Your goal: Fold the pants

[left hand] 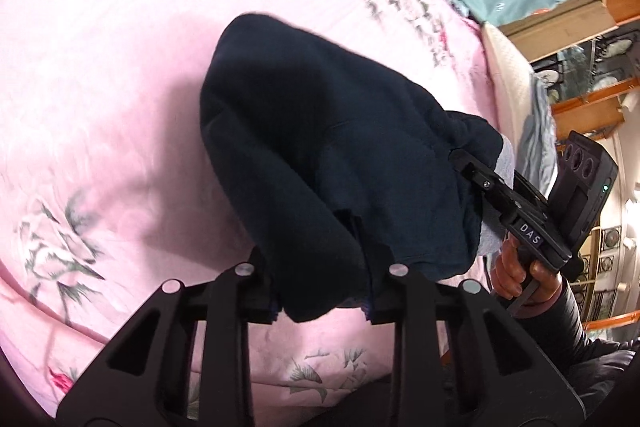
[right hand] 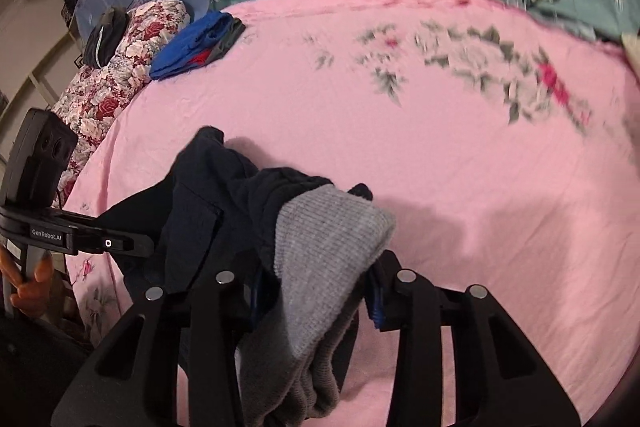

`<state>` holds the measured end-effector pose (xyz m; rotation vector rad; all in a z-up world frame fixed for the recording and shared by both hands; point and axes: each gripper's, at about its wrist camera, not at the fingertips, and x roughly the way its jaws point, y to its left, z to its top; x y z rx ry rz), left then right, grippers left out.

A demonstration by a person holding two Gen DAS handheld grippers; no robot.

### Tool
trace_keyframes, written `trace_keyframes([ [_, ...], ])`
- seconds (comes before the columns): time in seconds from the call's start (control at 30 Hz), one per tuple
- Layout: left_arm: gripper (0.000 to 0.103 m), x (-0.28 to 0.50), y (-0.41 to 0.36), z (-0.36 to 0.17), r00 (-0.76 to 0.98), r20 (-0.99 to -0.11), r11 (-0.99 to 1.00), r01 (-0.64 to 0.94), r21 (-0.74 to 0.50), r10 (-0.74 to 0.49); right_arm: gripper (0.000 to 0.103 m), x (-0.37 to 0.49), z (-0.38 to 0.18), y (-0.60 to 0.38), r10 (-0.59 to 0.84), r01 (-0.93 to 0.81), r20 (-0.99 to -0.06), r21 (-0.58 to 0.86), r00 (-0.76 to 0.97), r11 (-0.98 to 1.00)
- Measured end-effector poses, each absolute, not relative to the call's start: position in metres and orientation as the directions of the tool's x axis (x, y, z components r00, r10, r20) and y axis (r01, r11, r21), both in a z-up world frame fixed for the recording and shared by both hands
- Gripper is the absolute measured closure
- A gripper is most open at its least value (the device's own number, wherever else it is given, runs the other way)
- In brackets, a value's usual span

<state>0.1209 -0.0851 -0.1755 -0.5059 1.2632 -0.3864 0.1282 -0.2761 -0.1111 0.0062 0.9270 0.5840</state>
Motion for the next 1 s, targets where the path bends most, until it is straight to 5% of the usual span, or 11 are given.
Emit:
trace_keyframes([
  [0.3,0.075,0.131,-0.008,-0.128,0.4,-0.713,0.798,0.089,-0.596,-0.576,0.065,0.138,-0.04,-0.199,0.464,-0.492,-0.658,0.16,0.593,0.856],
  [0.63,0.075,0.177,0.191,-0.054,0.592,-0.625,0.821,0.115,-0.559,-0.508,0.065,0.215,0.029,0.009,0.535,-0.571,-0.561,0.13,0.632,0.811],
  [1.0,0.075,0.308,0.343,-0.044,0.652,-0.604,0.832,0.077,-0.55,-0.459,0.065,0.35,0.039,0.166,0.54,-0.571,-0.594,0.159,0.596,0.805],
])
